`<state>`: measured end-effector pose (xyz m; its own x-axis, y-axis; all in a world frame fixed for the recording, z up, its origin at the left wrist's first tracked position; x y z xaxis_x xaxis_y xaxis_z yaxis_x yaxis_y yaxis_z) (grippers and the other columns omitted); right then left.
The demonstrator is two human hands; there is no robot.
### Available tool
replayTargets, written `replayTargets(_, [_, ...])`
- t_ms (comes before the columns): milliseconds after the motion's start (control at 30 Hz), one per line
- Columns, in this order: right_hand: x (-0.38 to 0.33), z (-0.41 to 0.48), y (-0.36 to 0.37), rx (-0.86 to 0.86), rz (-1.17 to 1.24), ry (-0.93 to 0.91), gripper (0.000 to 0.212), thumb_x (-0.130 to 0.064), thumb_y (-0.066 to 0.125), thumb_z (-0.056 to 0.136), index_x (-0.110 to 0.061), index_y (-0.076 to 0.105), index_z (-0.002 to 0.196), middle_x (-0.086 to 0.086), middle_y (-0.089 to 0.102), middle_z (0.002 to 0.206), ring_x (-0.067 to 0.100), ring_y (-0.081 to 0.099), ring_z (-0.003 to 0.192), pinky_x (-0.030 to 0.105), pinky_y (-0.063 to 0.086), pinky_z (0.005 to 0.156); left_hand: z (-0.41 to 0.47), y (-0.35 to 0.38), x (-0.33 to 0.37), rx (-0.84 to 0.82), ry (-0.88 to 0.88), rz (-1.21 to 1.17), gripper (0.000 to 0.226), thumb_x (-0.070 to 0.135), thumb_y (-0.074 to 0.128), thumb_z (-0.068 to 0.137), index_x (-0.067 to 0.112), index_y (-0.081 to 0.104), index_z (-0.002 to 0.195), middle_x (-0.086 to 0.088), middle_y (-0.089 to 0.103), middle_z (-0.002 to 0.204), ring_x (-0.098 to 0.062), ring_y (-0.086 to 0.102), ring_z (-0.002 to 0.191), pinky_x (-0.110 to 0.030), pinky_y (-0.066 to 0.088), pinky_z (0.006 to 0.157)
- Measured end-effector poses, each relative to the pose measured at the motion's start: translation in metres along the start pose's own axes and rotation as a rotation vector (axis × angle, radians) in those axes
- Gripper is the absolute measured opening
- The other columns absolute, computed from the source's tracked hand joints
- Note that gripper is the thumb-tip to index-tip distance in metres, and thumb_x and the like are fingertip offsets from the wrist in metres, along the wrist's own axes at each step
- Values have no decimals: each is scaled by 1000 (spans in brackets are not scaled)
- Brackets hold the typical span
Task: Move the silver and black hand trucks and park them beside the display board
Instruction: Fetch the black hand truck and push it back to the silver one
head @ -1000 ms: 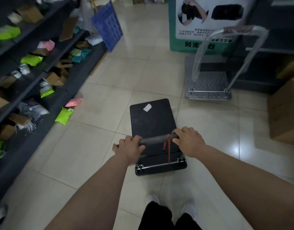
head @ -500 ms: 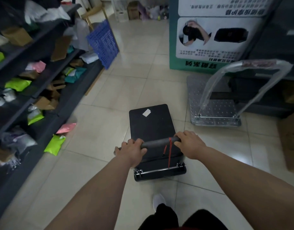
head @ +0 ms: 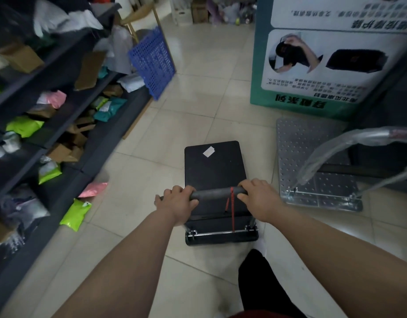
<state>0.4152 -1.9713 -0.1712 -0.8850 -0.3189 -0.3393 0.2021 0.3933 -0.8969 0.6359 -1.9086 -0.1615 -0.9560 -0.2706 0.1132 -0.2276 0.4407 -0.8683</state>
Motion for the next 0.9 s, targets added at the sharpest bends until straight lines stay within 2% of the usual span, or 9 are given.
replayTargets(300, [47, 132, -56, -70, -10, -23, 35, -40, 38, 95, -24, 44, 125, 10, 51, 120, 30, 43, 113, 43, 36, 99, 111, -56, 41, 3, -65, -58, 29, 47, 33, 96, 35, 41, 122, -2, 42, 129, -29, 37, 118, -53, 26, 102])
replayTargets(467, [59, 177, -74, -26, -15, 0, 33, -38, 41, 94, -24, 45, 124, 9, 52, 120, 30, 43, 115, 42, 34, 99, 154, -77, 51, 9, -66, -88, 29, 46, 34, 95, 37, 41, 121, -2, 42, 129, -29, 37, 119, -55, 26, 102])
replayTargets(667, [47, 216, -83, 65, 5, 23, 31, -37, 44, 93, -24, 47, 121, 8, 52, 118, 28, 43, 114, 39, 34, 99, 195, -103, 35, 40, -29, -65, 31, 47, 35, 95, 37, 42, 124, -2, 42, 132, -30, 37, 120, -55, 25, 102])
replayTargets(900, [13, 258, -82, 17, 60, 97, 33, -37, 42, 94, -26, 45, 125, 8, 48, 122, 28, 41, 118, 39, 32, 104, 237, -132, -4, 27, 22, -22, 33, 48, 34, 95, 37, 41, 126, -2, 41, 133, -30, 37, 121, -58, 26, 102])
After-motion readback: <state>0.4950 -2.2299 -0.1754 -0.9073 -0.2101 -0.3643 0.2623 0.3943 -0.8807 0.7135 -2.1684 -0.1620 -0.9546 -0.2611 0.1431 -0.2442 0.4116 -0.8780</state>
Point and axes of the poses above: each hand's wrist, its own z-axis towards the middle knuckle, its own y-axis out of the palm, x = y × z, the point moved 7 cm from there along z, towards the middle knuckle
